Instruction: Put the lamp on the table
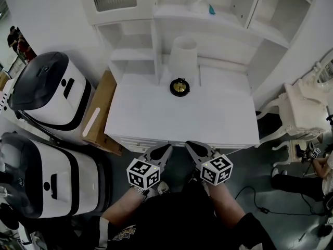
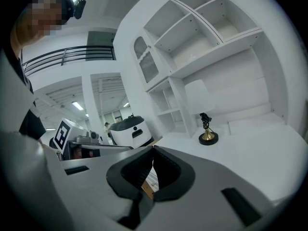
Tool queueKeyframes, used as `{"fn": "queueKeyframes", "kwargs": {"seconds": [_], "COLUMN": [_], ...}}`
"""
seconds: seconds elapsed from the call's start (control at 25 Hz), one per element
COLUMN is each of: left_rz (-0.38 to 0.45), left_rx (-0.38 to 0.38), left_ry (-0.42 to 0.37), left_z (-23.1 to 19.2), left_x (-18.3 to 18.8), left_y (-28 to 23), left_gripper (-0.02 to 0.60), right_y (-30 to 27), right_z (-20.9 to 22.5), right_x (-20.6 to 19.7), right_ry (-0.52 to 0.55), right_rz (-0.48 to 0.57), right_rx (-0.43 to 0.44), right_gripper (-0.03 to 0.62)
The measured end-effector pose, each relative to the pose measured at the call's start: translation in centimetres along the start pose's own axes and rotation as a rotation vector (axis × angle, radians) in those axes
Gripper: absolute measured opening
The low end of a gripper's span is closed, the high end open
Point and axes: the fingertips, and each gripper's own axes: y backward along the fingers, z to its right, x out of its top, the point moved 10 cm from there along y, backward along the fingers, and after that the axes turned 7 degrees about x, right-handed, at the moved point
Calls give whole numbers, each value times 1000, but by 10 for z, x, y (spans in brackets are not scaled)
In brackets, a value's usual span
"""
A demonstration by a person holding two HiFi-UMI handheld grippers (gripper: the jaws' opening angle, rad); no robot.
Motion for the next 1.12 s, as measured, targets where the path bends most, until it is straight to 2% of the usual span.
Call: {"fn": "queueKeyframes", "kwargs": {"seconds": [1.12], "left_rz": [-3], "left_rx": [-17], "left_ry": [5], "left_z": [-3], "left_x": [-5], "left_y": [9], "left_gripper": [6], "right_y": [-7], "right_z": [-9], "right_x": [-14], "right_ry": [-14], "right_rz": [-18], "right_rx": [9], "right_gripper": [25]}}
